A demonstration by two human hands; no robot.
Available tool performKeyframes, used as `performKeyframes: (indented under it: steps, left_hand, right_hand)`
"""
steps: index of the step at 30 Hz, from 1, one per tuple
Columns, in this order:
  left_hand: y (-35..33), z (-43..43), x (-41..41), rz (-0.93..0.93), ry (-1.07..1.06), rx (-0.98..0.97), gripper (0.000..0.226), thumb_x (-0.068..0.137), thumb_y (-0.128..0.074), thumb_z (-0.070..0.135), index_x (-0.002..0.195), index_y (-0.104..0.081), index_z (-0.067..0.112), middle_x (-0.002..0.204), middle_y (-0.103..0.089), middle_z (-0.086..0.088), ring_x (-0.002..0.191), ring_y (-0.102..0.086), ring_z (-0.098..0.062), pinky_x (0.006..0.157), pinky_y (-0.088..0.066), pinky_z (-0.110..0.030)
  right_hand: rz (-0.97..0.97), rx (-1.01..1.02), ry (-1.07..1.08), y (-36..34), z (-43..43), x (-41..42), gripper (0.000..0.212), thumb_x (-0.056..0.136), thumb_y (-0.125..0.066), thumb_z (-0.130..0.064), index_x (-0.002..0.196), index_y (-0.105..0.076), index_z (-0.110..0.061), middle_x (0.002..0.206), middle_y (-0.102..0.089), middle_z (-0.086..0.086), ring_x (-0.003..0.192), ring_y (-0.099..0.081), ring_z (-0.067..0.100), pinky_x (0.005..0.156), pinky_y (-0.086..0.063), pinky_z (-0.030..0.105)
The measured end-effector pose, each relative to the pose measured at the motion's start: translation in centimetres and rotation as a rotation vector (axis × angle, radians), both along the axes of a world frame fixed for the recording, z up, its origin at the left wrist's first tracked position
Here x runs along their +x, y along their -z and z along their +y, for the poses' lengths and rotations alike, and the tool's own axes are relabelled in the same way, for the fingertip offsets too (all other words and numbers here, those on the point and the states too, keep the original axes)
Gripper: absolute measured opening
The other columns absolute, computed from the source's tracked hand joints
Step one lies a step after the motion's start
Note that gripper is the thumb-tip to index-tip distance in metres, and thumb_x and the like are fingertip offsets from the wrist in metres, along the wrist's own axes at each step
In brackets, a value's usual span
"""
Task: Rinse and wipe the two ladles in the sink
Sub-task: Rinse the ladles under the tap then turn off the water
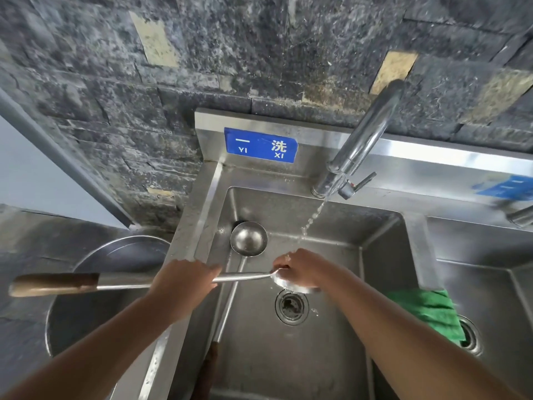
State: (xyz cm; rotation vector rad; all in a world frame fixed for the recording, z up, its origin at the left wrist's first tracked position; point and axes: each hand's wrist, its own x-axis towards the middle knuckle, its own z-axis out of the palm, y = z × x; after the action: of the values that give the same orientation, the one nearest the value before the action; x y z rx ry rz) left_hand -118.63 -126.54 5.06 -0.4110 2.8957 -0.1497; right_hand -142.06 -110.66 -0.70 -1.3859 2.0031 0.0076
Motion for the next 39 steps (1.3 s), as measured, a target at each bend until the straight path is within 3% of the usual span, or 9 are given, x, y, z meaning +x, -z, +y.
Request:
performKeyframes:
  steps: [5, 12, 16, 21, 23, 27, 32, 36, 39]
  left_hand:
    - [2.1, 0.6, 2.5, 0.068, -0.130, 0.045, 0.033, 0.073, -0.081, 0.027, 0.097, -0.058, 0.030, 0.060, -0.062, 0.006, 0.044, -0.061, -0.011, 0.043, -0.053, -0.028]
    - [2.9, 1.4, 2.6, 0.036, -0.216, 0.099, 0.037, 0.060, -0.090, 0.026, 0.082, -0.060, 0.027, 0.052, -0.055, 0.007, 0.037, -0.055, -0.011, 0.037, -0.049, -0.024]
    - [2.6, 1.6, 2.0, 0.039, -0.251, 0.117, 0.013, 0.091, -0.060, 0.043, 0.097, -0.054, 0.032, 0.072, -0.065, 0.006, 0.061, -0.067, -0.010, 0.057, -0.056, -0.030]
    - [2.0, 2.2, 1.1, 0.024, -0.259, 0.168, 0.020, 0.096, -0.048, 0.050, 0.103, -0.050, 0.031, 0.085, -0.068, 0.004, 0.078, -0.069, -0.015, 0.071, -0.055, -0.030]
    - [1.9, 2.2, 1.3, 0.023, -0.300, 0.230, 0.026, 0.095, -0.046, 0.055, 0.101, -0.051, 0.030, 0.082, -0.067, 0.004, 0.076, -0.067, -0.012, 0.073, -0.055, -0.030]
    - [2.6, 1.9, 2.4, 0.031, -0.410, 0.377, 0.031, 0.090, -0.050, 0.059, 0.091, -0.055, 0.029, 0.071, -0.062, 0.007, 0.067, -0.062, -0.006, 0.071, -0.055, -0.030]
    - [4.0, 1.8, 3.8, 0.004, -0.524, 0.529, 0.043, 0.079, -0.051, 0.067, 0.081, -0.055, 0.024, 0.066, -0.061, 0.004, 0.060, -0.058, -0.006, 0.057, -0.044, -0.028]
    - [4.0, 0.5, 4.0, -0.028, -0.511, 0.654, 0.042, 0.082, -0.062, 0.057, 0.074, -0.058, 0.016, 0.059, -0.056, 0.003, 0.051, -0.049, -0.005, 0.053, -0.036, -0.027]
    - [3.6, 0.1, 3.9, -0.030, -0.550, 0.774, 0.038, 0.085, -0.067, 0.048, 0.065, -0.056, 0.017, 0.053, -0.052, 0.004, 0.046, -0.045, -0.003, 0.052, -0.034, -0.025]
  right_hand:
    - [-0.391, -0.123, 0.437, -1.1, 1.1, 0.7, 0.038, 0.094, -0.044, -0.056, 0.097, -0.073, -0.031, 0.065, -0.058, -0.013, 0.062, -0.053, 0.005, 0.064, -0.043, 0.025]
    - [-0.533, -0.002, 1.050, 0.8, -0.5, -0.6, 0.027, 0.086, -0.055, -0.020, 0.090, -0.075, -0.003, 0.091, -0.074, 0.018, 0.080, -0.068, 0.027, 0.076, -0.054, 0.039]
    - [-0.239, -0.070, 0.752, 0.4, -0.7, -0.5, 0.033, 0.094, -0.045, -0.029, 0.093, -0.073, -0.010, 0.080, -0.064, 0.003, 0.081, -0.064, 0.023, 0.076, -0.049, 0.036]
    - [0.078, 0.129, 0.157, -1.3, -2.3, 0.9, 0.042, 0.093, -0.036, -0.041, 0.116, -0.066, -0.023, 0.119, -0.066, 0.007, 0.103, -0.062, 0.027, 0.092, -0.052, 0.037]
    - [0.208, 0.036, 0.058, -1.4, -2.5, 1.2, 0.038, 0.097, -0.038, -0.034, 0.109, -0.069, -0.016, 0.112, -0.068, 0.010, 0.101, -0.065, 0.031, 0.088, -0.055, 0.040]
    - [0.132, -0.206, 0.265, -1.5, -1.4, 1.0, 0.048, 0.094, -0.044, -0.059, 0.070, -0.061, -0.021, 0.067, -0.059, -0.007, 0.068, -0.058, 0.017, 0.064, -0.047, 0.028]
    - [-0.037, -0.499, 0.439, -0.7, -0.1, -0.4, 0.051, 0.072, -0.054, -0.080, 0.089, -0.075, -0.037, 0.081, -0.075, -0.015, 0.069, -0.067, -0.003, 0.067, -0.055, 0.026]
    - [-0.070, -0.440, 0.361, -1.7, 0.1, -1.3, 0.020, 0.086, -0.070, -0.040, 0.099, -0.076, -0.026, 0.094, -0.077, -0.011, 0.060, -0.062, -0.010, 0.064, -0.055, 0.015]
    - [-0.133, -0.435, 0.618, -2.1, 0.4, -2.0, 0.019, 0.092, -0.066, -0.028, 0.074, -0.073, -0.027, 0.063, -0.070, -0.013, 0.047, -0.057, 0.003, 0.047, -0.050, 0.019]
